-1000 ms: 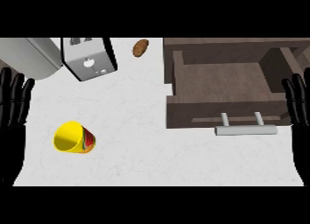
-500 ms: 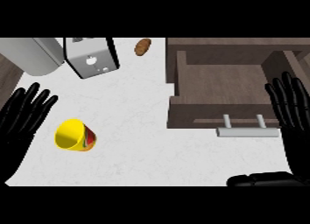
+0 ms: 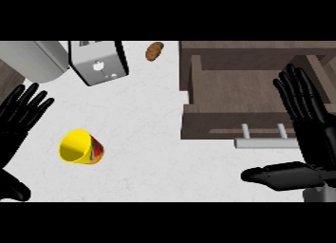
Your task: Pick up the cup, place it into the drawer and close the drawer
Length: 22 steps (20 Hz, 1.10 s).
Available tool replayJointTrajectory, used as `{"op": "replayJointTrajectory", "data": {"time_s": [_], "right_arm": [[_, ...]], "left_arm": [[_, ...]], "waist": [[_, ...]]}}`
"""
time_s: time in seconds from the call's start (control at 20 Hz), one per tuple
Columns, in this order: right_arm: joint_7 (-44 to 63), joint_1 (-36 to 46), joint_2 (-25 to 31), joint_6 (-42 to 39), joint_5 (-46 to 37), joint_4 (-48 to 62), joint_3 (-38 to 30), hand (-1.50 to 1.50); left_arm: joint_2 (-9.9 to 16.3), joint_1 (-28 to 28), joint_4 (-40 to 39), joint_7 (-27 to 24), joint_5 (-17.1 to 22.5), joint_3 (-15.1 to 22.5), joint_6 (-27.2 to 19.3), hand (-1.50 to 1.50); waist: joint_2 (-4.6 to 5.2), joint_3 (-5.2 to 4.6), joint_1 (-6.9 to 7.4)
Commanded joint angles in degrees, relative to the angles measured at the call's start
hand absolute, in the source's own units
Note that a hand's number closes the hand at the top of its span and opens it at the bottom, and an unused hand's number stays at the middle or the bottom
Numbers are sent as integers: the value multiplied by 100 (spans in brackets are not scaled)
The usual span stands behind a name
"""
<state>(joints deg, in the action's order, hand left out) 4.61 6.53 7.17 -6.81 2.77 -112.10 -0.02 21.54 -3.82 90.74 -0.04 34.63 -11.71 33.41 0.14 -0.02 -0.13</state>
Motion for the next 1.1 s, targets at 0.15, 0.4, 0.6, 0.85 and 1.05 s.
{"op": "replayJointTrajectory", "data": {"time_s": [0.15, 0.4, 0.6, 0.85, 1.05], "right_arm": [[-383, 641, 81, -127, -12, 877, -264, -150], [-53, 543, -2, -73, -9, 505, -138, -150], [-377, 368, 25, -152, -32, 514, -239, -150], [-73, 915, 206, -216, 160, 865, -496, -150], [262, 740, 373, -372, 504, 241, -671, -150]], "left_arm": [[-113, -318, -1388, -775, -1052, -56, 426, -150], [174, -765, -2985, -1593, -1539, -387, 850, -150], [34, -789, -3626, -2483, -2490, -200, 587, -150], [119, -1266, -5037, -3569, -3200, -48, 531, -150], [198, -1734, -6260, -4346, -3595, -2, 254, -150]], "waist": [[-1, 0, 7], [2, -4, -35], [-2, -2, -25], [2, -4, -27], [17, -12, -110]]}}
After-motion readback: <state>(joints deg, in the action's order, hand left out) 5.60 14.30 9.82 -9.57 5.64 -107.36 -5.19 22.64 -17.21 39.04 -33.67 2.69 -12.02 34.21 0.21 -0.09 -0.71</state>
